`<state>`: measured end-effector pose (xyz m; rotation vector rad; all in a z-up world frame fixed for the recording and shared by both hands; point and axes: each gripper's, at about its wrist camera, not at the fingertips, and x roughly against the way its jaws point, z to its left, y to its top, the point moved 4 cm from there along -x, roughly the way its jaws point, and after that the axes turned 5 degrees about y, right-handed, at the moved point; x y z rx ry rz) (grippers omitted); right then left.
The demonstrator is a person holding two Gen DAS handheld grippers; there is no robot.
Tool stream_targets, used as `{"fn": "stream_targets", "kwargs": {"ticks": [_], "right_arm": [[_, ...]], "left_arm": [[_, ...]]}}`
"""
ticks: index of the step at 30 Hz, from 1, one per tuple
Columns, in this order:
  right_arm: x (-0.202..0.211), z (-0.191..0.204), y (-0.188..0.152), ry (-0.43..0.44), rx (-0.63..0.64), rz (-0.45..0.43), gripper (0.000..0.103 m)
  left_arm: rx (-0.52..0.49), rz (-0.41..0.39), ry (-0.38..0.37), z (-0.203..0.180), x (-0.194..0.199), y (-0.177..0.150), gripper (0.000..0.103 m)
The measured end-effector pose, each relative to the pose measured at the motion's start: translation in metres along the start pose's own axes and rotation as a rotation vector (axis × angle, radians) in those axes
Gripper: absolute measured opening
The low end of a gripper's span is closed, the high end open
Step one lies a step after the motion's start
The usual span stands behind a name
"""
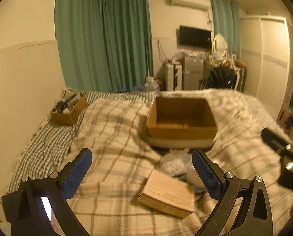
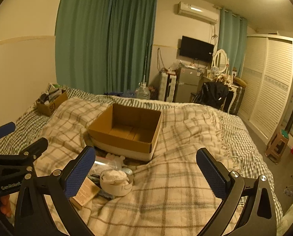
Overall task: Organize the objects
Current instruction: 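Grasp the small tan printed box with the left tool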
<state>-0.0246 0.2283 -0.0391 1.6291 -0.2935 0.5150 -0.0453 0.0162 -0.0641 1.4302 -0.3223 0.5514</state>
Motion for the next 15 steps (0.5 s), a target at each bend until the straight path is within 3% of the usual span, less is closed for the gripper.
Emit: {"fn": "stream_targets", "kwargs": {"ticks": [6, 10, 15], "right_arm": [[-0.030, -0.016, -0.024, 0.014, -0.021, 0.084, 0.103], [-0.044, -0.022, -0.036, 0.032, -0.035, 0.118, 0.103], [-0.056, -0.029, -0.044, 0.047, -0.054, 0.142, 0.103]], "left_arm": [[-0.058, 0.128, 0.008, -0.010, -0.030, -0.037, 0.103], [-0.073, 0.275, 0.046, -0.014, -0.063, -0.060, 0.103], [-0.023, 0.392, -0.008, -0.023, -0.094, -0.081, 0.103]]}}
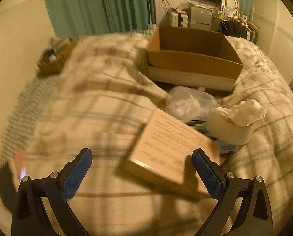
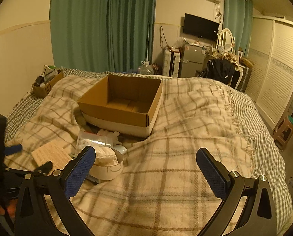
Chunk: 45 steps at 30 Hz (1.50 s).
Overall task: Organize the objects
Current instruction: 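Grasp the small tan printed box with the left tool, then grasp the white tape roll with the right tool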
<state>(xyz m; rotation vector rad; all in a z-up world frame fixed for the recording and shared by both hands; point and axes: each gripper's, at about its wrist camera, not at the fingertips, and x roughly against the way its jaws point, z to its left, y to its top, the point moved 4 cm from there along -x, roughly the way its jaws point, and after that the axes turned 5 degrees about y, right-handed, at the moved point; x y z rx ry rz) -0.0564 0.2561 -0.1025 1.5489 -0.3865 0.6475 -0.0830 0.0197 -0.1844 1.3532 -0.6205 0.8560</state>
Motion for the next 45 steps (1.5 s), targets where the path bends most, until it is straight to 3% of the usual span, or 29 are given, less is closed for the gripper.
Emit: {"fn": "stream_targets", "kwargs": {"ticks": [5, 8, 10, 12, 15, 18, 19, 22, 26, 31, 34, 38, 44, 45], "right_arm": [[-0.003, -0.009, -0.002, 0.009, -0.033, 0.006, 0.103], [-0.002, -0.013, -0.004, 0.003, -0.043, 0.006, 0.103], [-0.001, -0.013, -0.004, -0.006, -0.044, 0.006, 0.103], [0.002, -0.013, -0.004, -0.012, -0.041, 0.002, 0.103], [0.005, -0.010, -0.004, -0.016, -0.033, -0.005, 0.103], [0.010, -0.005, -0.002, -0.014, -0.020, -0.014, 0.102], [0.011, -0.004, -0.001, -0.016, -0.017, -0.017, 0.102], [0.015, -0.004, 0.000, -0.029, -0.015, -0.020, 0.102], [0.017, -0.005, -0.001, -0.041, -0.008, -0.016, 0.102], [0.011, -0.002, 0.002, -0.045, 0.012, -0.003, 0.102], [-0.002, 0.007, 0.007, -0.036, 0.053, 0.016, 0.103], [-0.032, 0.030, 0.006, 0.008, 0.133, 0.095, 0.103], [-0.089, 0.064, -0.005, 0.023, 0.280, 0.239, 0.101], [-0.099, 0.068, -0.006, 0.022, 0.297, 0.263, 0.095]], "left_arm": [[-0.080, 0.057, -0.055, -0.037, -0.018, -0.009, 0.103], [-0.080, 0.028, -0.058, -0.042, -0.010, -0.008, 0.099], [-0.058, 0.003, -0.096, -0.041, 0.000, -0.006, 0.075], [-0.037, -0.021, -0.140, -0.039, 0.012, -0.002, 0.061], [-0.028, -0.071, -0.207, -0.042, 0.032, 0.003, 0.043], [-0.003, -0.096, -0.360, -0.051, 0.049, 0.009, 0.034], [-0.015, -0.090, -0.370, -0.057, 0.047, 0.009, 0.033], [-0.056, -0.095, -0.309, -0.071, 0.035, 0.006, 0.031], [-0.046, -0.117, -0.315, -0.067, 0.040, 0.010, 0.029], [-0.013, -0.223, -0.293, -0.037, 0.075, 0.027, 0.029], [0.013, -0.290, -0.238, -0.014, 0.090, 0.045, 0.029], [0.038, -0.309, -0.176, 0.009, 0.087, 0.061, 0.029], [0.070, -0.267, -0.192, 0.025, 0.065, 0.065, 0.029], [0.072, -0.262, -0.198, 0.026, 0.063, 0.065, 0.029]]}}
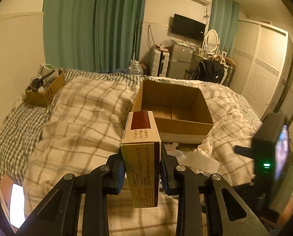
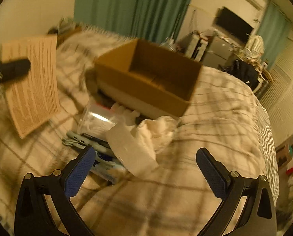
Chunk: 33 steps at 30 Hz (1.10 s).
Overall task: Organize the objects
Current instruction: 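Grasp the white tape roll with the right tool, then lower the tan box into the cardboard box while the right tool drops the tape roll in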
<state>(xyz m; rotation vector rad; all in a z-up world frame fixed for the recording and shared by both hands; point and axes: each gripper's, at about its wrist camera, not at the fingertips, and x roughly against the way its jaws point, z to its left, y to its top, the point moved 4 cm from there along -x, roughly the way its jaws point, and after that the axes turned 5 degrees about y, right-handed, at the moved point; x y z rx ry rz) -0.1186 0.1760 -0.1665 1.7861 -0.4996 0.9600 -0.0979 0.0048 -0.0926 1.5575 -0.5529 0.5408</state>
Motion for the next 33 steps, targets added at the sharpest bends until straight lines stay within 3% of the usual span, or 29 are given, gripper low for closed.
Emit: {"fn": "stream_targets", "kwargs": {"ticks": [2, 3, 4, 9, 19, 33], "right_arm": [[-0.011, 0.002, 0.001, 0.005, 0.008, 0.027, 0.082], [-0.016, 0.003, 0.002, 0.010, 0.011, 0.040, 0.069], [-0.016, 0.003, 0.003, 0.016, 0.011, 0.042, 0.047], [0.001, -0.004, 0.012, 0.054, -0.007, 0.005, 0.033], [0.077, -0.029, 0.042, 0.205, -0.151, -0.165, 0.028], [0.155, -0.045, 0.079, 0.074, -0.114, -0.306, 0.028]], "left_arm": [[0.000, 0.010, -0.011, 0.002, -0.004, 0.000, 0.029], [-0.001, 0.011, -0.011, 0.003, -0.006, -0.001, 0.029], [-0.003, 0.013, -0.012, 0.004, -0.008, -0.003, 0.029], [-0.011, 0.016, -0.018, 0.003, -0.010, -0.001, 0.029], [-0.036, -0.031, -0.047, -0.009, 0.020, 0.012, 0.029], [-0.061, -0.121, -0.074, -0.031, 0.054, 0.076, 0.029]]}}
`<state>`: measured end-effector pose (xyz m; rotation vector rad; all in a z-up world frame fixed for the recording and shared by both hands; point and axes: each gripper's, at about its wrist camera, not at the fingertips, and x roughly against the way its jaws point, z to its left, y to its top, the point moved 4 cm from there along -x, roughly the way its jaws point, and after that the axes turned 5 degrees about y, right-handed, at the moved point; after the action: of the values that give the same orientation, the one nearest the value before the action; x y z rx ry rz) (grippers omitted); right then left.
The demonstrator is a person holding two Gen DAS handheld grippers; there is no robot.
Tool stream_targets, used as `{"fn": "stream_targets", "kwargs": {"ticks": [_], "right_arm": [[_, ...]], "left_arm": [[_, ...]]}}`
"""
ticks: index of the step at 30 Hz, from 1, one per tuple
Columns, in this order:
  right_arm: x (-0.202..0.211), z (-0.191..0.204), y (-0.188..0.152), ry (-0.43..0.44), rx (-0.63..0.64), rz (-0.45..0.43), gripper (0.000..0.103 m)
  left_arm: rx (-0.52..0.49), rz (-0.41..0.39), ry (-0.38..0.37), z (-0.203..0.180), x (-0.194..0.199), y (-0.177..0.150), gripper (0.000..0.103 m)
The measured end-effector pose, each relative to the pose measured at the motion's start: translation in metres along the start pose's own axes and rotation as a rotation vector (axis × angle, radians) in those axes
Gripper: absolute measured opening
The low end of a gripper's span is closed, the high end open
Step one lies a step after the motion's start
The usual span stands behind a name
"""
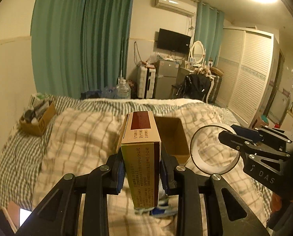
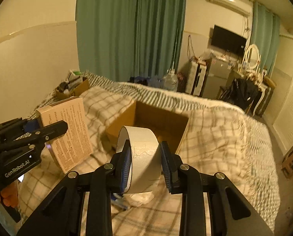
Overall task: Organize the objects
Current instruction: 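Lower the tan box into the cardboard box while the right tool drops the tape roll in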
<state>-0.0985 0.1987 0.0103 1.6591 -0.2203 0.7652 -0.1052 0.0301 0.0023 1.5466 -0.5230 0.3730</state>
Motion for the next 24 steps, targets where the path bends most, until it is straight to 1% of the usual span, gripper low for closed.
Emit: {"fn": "stream_targets", "kwargs": {"ticks": [2, 4, 6, 10, 13, 18, 21, 24], "right_arm": [[0.003, -0.002, 0.014, -0.011, 0.007, -0.019, 0.028], [0.001, -0.005, 0.030, -0.024, 0.018, -0.031, 0.028], [-0.001, -0.008, 0.043, -0.039, 0.028, -0.039, 0.027], [-0.020, -0.017, 0.072, -0.060, 0.032, -0.042, 0.027], [-0.047, -0.028, 0.093, -0.077, 0.026, -0.030, 0.027], [-0.106, -0.046, 0.111, -0.097, 0.022, 0.024, 0.026], [-0.142, -0.059, 0.113, -0.102, 0.011, 0.055, 0.026], [-0.182, -0.071, 0.106, -0.088, -0.010, 0.093, 0.026]], "left_arm": [[-0.002, -0.001, -0.025, -0.003, -0.005, 0.014, 0.029], [-0.004, -0.002, -0.031, -0.004, -0.011, 0.025, 0.029], [-0.008, 0.001, -0.030, -0.005, -0.022, 0.037, 0.029], [-0.019, 0.023, -0.014, -0.006, -0.052, 0.057, 0.029], [-0.023, 0.041, -0.003, -0.004, -0.080, 0.070, 0.029], [-0.037, 0.063, 0.009, -0.001, -0.129, 0.084, 0.029], [-0.043, 0.079, 0.007, -0.003, -0.159, 0.083, 0.029], [-0.037, 0.115, -0.005, -0.004, -0.194, 0.076, 0.029]]}}
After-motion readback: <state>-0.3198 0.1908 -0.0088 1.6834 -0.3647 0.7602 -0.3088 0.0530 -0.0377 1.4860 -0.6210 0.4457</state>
